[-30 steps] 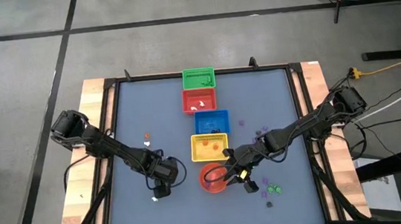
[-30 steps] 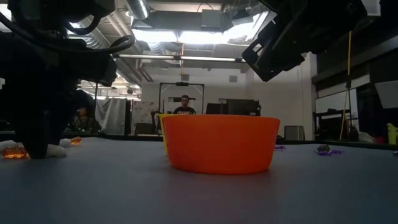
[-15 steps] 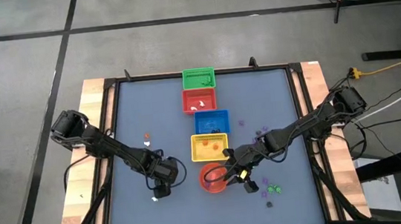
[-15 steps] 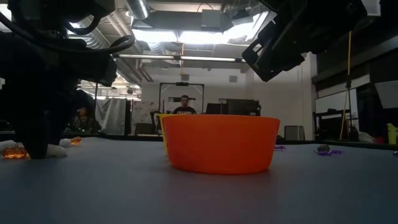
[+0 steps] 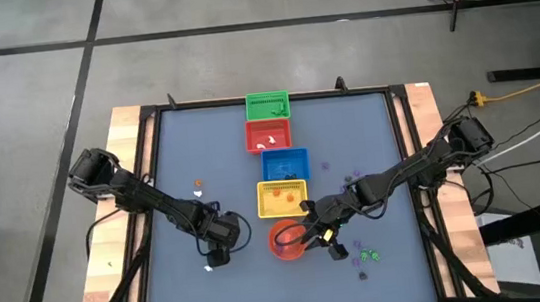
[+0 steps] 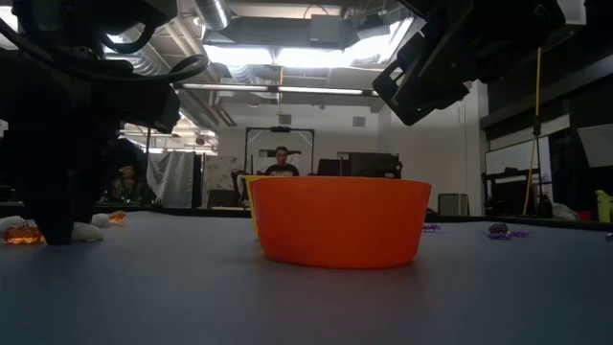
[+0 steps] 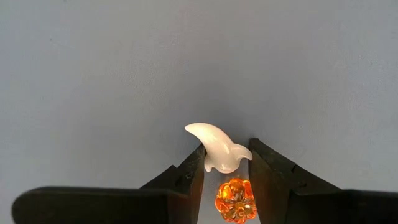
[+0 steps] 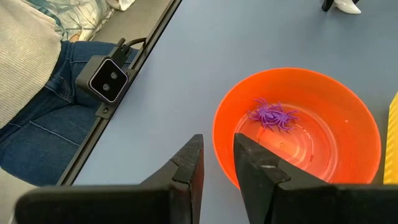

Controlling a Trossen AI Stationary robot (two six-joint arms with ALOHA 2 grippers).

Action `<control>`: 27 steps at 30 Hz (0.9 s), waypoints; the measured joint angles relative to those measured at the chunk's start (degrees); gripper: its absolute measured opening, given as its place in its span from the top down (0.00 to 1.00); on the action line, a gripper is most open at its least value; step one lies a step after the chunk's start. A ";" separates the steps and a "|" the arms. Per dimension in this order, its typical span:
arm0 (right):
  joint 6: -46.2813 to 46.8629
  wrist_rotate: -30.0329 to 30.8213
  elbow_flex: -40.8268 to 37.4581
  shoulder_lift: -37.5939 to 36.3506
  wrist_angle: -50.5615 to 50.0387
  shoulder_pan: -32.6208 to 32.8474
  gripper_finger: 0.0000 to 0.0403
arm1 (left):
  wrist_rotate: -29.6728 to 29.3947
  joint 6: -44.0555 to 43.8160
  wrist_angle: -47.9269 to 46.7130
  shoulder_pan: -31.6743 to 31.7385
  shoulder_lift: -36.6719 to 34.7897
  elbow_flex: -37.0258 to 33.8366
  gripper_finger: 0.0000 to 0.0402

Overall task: Sort Halloween decoration
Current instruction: Put the white ghost toy into the red bin

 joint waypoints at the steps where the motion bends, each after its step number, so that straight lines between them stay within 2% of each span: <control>1: -0.01 0.00 0.00 0.00 0.00 0.00 0.79 | 0.00 -0.02 0.00 0.00 0.00 0.00 0.77; 6: -0.01 0.00 0.00 0.00 0.00 0.01 0.79 | 0.00 -0.04 0.00 0.00 0.00 0.00 0.77; 13: -0.01 0.02 0.00 0.00 0.00 0.01 0.79 | 0.00 -0.07 0.00 -0.02 -0.02 0.02 0.83; 27: -0.02 0.00 0.00 0.00 0.00 0.00 0.79 | -0.05 -0.07 0.66 -0.02 -0.04 0.00 0.82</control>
